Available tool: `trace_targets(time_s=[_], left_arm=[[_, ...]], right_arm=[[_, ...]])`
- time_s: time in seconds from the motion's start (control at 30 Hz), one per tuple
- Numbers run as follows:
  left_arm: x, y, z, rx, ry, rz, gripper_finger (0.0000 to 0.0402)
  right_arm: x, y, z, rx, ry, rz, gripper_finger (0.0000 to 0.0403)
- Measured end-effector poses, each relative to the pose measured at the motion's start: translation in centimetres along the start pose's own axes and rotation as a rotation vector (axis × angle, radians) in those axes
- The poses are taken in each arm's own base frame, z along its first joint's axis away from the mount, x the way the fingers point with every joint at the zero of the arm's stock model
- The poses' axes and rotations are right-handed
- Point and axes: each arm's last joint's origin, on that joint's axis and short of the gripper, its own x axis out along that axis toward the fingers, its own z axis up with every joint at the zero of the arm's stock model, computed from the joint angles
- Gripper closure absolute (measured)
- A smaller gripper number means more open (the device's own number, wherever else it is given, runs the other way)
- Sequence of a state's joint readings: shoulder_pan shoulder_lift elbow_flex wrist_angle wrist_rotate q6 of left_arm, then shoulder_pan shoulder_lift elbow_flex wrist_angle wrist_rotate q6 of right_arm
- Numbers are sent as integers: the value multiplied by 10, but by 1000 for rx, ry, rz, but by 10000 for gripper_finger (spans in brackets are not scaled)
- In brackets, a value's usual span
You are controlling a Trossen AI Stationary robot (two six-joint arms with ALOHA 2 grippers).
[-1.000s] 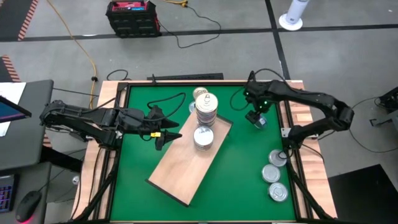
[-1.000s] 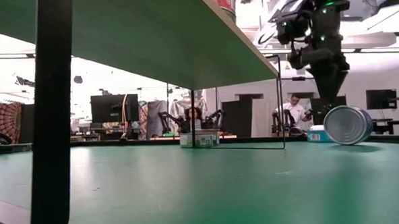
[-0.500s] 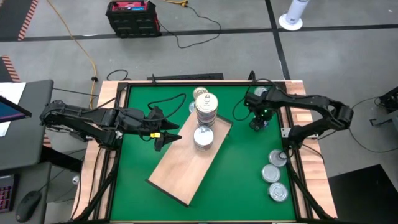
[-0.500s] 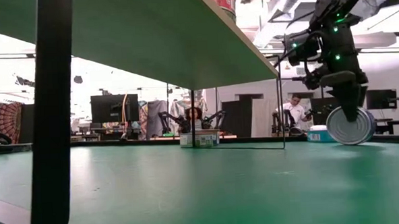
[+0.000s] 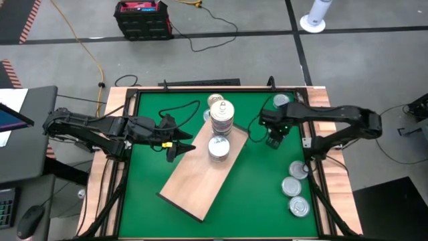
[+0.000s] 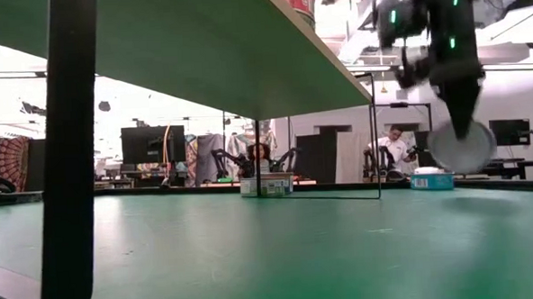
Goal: Stack canned seafood by type on shelf
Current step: Stack the blue tuna can on top of the red tuna can on the shelf
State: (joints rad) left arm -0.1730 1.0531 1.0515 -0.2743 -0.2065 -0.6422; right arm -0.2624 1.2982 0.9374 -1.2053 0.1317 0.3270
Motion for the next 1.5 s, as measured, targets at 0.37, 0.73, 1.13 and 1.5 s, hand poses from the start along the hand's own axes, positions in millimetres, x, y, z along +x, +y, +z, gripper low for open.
trace_targets(time_s=[0.37, 0.73, 1.13, 1.5], left_arm=[[2, 19, 4, -182, -37, 165, 120], [3, 19, 12, -256, -75, 104, 120], [3, 15, 18, -373, -130, 50, 120], [5, 16, 17, -382, -121, 57, 120]], right_arm=[[-113, 46, -41, -276, -429, 118, 235], [-167, 117, -70, -647, -809, 7, 235], [-177, 193, -56, -887, -1036, -344, 234], [-153, 232, -16, -954, -1037, -746, 233]])
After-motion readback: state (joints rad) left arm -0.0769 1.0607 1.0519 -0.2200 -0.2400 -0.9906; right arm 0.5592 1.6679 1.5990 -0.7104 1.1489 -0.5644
